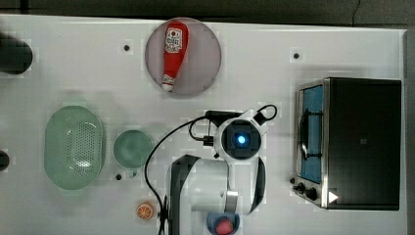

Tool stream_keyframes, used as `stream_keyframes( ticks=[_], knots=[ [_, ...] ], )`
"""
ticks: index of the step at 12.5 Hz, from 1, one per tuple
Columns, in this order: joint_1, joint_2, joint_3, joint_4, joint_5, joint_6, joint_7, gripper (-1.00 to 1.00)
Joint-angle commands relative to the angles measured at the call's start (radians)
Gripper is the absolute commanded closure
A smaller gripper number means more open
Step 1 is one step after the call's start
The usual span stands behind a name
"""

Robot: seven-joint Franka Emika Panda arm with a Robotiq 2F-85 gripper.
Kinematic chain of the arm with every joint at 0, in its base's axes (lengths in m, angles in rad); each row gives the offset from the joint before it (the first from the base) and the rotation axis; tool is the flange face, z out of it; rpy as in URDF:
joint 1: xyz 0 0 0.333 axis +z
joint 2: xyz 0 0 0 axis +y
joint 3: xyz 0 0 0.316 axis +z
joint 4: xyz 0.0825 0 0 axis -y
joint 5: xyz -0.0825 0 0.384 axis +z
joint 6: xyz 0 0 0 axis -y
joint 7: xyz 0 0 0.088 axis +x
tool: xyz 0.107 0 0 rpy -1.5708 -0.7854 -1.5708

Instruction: Pick Banana and place it in mug.

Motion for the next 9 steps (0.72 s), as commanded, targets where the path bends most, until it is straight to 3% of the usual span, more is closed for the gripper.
stream_keyframes(
  ticks=[1,5,9],
  knots=[
    [-0.008,-0.160,0.006,0.056,0.007,-0.138,-0.023,0.46],
    [0.007,-0.306,0.025,0.108,0.007,-0.407,-0.009,0.46],
    [0.048,-0.311,0.193,0.117,0.008,-0.461,0.229,0.46]
  ],
)
